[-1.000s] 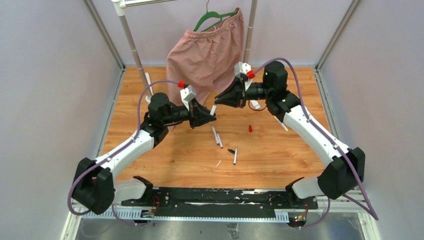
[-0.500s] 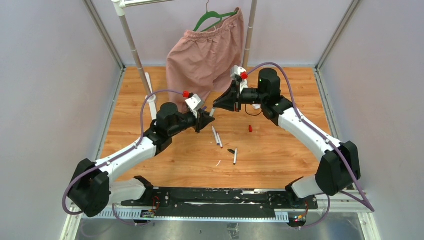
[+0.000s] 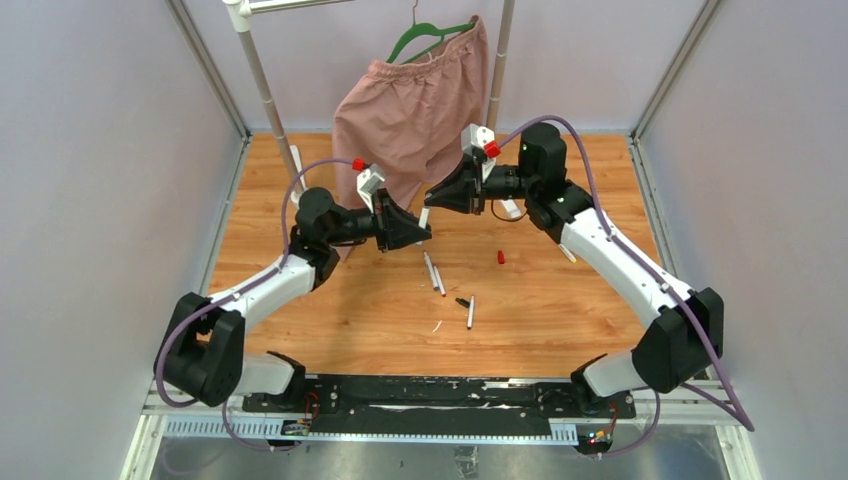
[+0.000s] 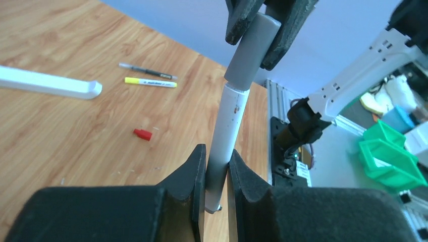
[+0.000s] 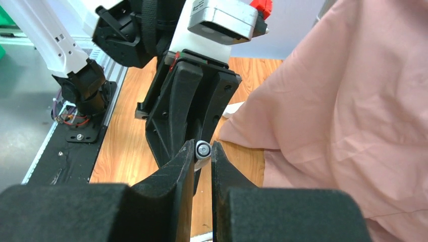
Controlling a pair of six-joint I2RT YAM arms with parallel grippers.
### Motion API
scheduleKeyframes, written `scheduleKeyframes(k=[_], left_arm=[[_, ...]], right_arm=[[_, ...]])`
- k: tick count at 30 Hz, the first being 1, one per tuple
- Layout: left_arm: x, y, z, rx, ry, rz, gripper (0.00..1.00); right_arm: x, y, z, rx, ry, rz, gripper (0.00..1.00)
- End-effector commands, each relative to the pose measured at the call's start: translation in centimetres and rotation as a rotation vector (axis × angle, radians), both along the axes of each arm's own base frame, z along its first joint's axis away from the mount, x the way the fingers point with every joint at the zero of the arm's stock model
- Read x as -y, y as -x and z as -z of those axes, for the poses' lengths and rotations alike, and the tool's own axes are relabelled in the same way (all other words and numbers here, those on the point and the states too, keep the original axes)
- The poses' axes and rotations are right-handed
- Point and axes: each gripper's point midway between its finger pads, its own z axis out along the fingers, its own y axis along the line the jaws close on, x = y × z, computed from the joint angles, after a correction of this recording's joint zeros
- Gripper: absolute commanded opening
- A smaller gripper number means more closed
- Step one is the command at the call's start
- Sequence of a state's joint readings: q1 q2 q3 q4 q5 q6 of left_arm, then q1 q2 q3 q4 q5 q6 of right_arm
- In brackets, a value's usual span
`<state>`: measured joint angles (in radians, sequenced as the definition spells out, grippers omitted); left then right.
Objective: Insert the pens into the pen caps
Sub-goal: Press the pen cap onto the pen.
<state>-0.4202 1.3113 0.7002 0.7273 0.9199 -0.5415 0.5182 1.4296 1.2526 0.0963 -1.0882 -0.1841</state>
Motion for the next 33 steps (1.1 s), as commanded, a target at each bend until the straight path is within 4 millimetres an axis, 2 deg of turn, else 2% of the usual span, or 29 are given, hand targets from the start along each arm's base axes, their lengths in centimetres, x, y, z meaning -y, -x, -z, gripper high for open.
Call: scheduleKeyframes(k=[1,3,7,15,21,25,27,30,33], left_arm=[[-4.4,1.1,-21.1,0.650,0.373,-0.155,0.00],[-4.7,-0.7,-19.9,0.679,0.277,-0.254,0.00],[-5.5,-1.7,-19.1,0.781,0.213,-0.371,0.00],[-2.7,-1.8,-17.7,0.924,0.141,-0.458,0.00],[-3.0,-0.7,-18.2,0.913,0.181,-0.448,0.00],[-4.5,-0.2,-18.6,0.866,0.260,-0.431,0.00],[-4.4,-0.3,-17.8,0.843,0.243,-0.421,0.00],[-3.5,0.1,-16.0,0.798,0.221,-0.352,0.00],[-1.7,0.7,-13.5,0.738,0.200,-0.258,0.00]], right_arm=[[1.7,12.0,11.2,-0.674,0.313,-0.308,0.00],[1.8,11.9,11.5,-0.677,0.325,-0.300,0.00],[1.6,11.4,12.7,-0.714,0.365,-0.269,0.00],[0.9,11.2,13.4,-0.779,0.364,-0.262,0.00],[1.2,10.1,14.4,-0.751,0.396,-0.174,0.00],[2.1,8.9,13.7,-0.709,0.376,-0.124,0.00],[2.7,8.3,13.3,-0.655,0.372,-0.090,0.00],[3.3,7.9,12.1,-0.545,0.349,-0.069,0.00],[3.6,7.6,10.8,-0.447,0.324,-0.063,0.01]])
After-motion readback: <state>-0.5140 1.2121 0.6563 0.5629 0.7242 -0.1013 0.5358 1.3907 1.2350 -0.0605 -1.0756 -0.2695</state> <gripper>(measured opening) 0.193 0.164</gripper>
